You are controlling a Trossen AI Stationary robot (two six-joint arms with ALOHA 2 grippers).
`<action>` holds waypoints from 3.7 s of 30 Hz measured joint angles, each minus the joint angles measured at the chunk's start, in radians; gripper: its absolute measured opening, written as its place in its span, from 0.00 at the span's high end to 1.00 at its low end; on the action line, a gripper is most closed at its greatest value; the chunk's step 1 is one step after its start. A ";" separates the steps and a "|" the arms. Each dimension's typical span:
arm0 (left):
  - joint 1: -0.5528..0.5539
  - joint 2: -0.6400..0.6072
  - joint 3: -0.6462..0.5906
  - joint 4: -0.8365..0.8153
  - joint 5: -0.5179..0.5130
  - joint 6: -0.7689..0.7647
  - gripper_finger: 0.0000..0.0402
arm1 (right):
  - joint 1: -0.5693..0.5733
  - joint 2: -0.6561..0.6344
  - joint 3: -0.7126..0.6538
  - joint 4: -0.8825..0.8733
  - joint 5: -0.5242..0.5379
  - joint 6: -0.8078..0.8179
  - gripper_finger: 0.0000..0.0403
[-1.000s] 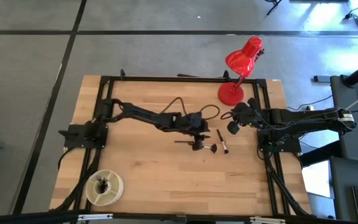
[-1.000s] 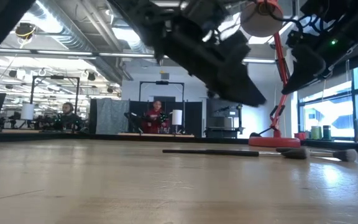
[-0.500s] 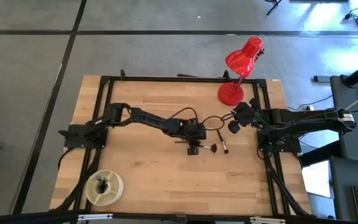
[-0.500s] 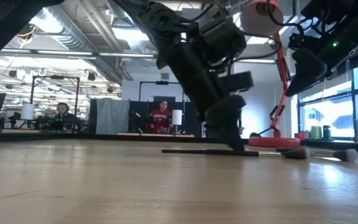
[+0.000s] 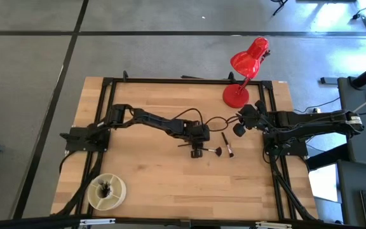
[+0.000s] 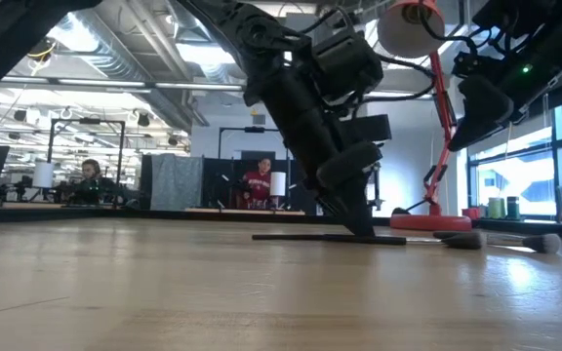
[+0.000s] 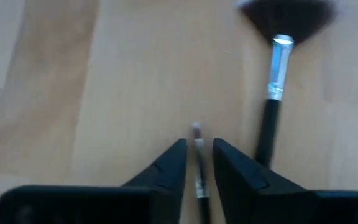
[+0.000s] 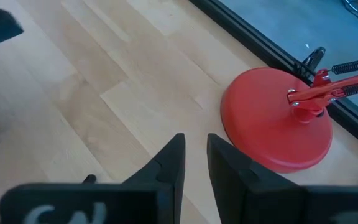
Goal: Pick & Place Makeup Brushes
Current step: Put the black eyeshadow brush into the makeup organizer
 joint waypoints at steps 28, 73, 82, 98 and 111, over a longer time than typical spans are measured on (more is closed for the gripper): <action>-0.207 -0.326 -0.004 -0.370 -0.549 -0.398 0.99 | 0.000 0.003 -0.068 0.184 -0.055 -0.014 0.83; -0.545 -0.496 -0.003 -0.763 -1.154 -1.216 0.99 | 0.027 1.149 0.386 1.954 -1.026 -0.050 0.66; -0.539 -0.496 -0.002 -0.728 -1.137 -1.182 0.99 | 0.027 1.183 0.417 1.957 -0.995 -0.058 0.68; -0.540 -0.540 -0.001 -0.913 -1.103 -1.090 0.94 | 0.082 1.184 0.553 1.621 -0.909 -0.309 0.96; -0.570 -0.815 -0.113 -1.221 -1.042 -1.050 0.75 | 0.161 1.251 0.740 1.416 -0.864 -0.488 0.96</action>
